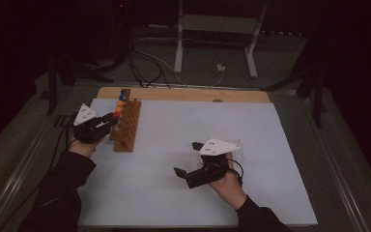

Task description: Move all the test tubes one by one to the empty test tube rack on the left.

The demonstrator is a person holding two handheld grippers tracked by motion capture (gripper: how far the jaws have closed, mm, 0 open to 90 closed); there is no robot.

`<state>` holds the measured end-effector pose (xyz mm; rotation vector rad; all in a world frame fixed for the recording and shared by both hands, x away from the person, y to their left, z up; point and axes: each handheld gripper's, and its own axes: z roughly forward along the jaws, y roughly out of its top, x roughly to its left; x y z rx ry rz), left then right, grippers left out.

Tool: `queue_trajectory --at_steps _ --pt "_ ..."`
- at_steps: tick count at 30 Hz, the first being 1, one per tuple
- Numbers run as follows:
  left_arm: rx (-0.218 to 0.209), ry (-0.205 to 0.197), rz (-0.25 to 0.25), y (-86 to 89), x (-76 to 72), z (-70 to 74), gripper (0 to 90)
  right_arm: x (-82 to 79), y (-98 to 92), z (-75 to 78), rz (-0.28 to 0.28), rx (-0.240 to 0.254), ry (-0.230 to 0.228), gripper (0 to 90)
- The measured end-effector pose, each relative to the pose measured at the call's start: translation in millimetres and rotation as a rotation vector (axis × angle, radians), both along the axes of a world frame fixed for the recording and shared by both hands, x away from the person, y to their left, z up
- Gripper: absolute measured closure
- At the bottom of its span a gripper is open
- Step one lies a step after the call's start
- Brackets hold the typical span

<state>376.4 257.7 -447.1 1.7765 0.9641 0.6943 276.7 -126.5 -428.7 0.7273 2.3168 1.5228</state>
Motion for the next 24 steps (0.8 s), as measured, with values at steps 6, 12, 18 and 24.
queue_trajectory --at_steps 6,12,18,24 --pt "-0.01 0.009 0.0 2.3 -1.1 -1.6 71.6 0.4 -1.0 0.0 -0.002 0.001 0.001 0.0" --pt "-0.007 -0.028 -0.035 -4.4 -23.6 5.8 34.3 -0.1 -3.7 0.6 -0.004 0.004 0.0 0.0" --pt "-0.04 -0.05 -0.134 -18.5 -62.9 8.6 11.7 -0.6 -7.8 -0.4 -0.01 0.004 0.001 0.0" --pt "-0.092 -0.056 -0.278 -37.0 -104.2 -11.2 1.0 -0.4 -11.5 -0.6 -0.015 0.003 -0.009 0.0"
